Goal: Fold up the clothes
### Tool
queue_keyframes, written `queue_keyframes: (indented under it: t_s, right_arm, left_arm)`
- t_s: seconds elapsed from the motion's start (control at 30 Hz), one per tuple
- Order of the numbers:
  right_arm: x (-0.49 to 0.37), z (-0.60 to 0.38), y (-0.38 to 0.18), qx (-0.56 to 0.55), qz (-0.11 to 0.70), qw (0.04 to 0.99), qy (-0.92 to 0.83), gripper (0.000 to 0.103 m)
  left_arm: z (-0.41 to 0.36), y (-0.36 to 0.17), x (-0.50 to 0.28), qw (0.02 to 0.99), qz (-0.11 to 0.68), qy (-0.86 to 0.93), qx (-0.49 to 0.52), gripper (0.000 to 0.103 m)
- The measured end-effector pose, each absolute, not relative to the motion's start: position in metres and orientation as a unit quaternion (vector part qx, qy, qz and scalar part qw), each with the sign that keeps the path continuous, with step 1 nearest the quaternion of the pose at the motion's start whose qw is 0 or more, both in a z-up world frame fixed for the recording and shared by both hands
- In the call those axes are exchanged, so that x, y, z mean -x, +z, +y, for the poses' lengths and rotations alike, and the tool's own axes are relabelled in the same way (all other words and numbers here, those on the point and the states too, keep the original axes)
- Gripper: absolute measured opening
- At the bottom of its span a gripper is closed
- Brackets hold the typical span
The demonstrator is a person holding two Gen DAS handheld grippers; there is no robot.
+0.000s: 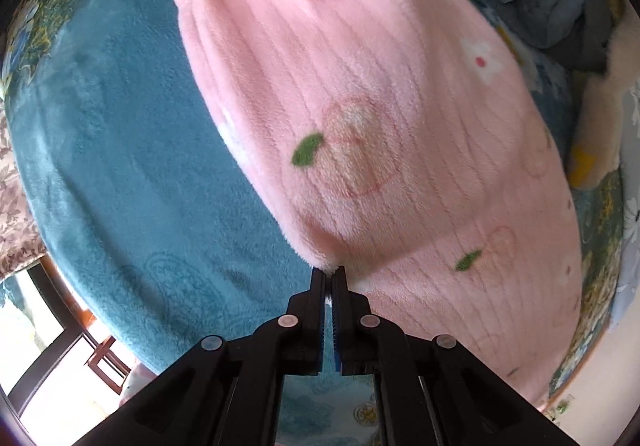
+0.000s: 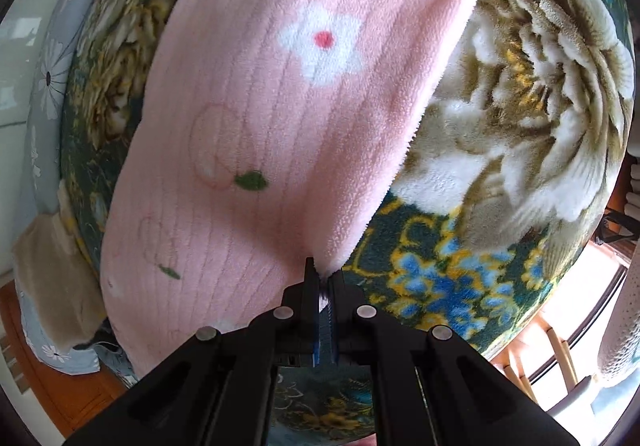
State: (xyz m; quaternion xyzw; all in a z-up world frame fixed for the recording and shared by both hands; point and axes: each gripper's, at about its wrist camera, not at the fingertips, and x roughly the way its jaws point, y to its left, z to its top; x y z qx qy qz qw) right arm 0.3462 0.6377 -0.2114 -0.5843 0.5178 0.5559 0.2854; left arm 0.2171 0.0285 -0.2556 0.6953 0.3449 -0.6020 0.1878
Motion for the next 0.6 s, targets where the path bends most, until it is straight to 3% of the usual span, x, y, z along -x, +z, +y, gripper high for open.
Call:
queue_keyframes:
  t_s: [0.3, 0.47, 0.53, 0.6]
  right_arm:
    - [-0.341, 0.641, -0.207, 0.572, 0.531, 0.261, 0.568, 0.006]
    - [-0.351, 0.668, -0.16, 0.525, 0.534, 0.24, 0.618, 0.007]
    - [-0.363, 0.696, -0.144, 0.489, 0.546, 0.256, 0.631, 0.01]
    - [-0.383, 0.725, -0.135, 0.459, 0.559, 0.274, 0.634, 0.024]
  left_arm:
    - [0.026, -0.246, -0.208, 0.18, 0.351, -0.583, -0.71, 0.007]
    - [0.002, -0.213, -0.216, 0.198, 0.502, -0.558, -0.63, 0.008]
    - [0.0, -0.197, -0.214, 0.209, 0.546, -0.554, -0.592, 0.008]
    - [0.012, -0.182, -0.199, 0.201, 0.539, -0.565, -0.592, 0.009]
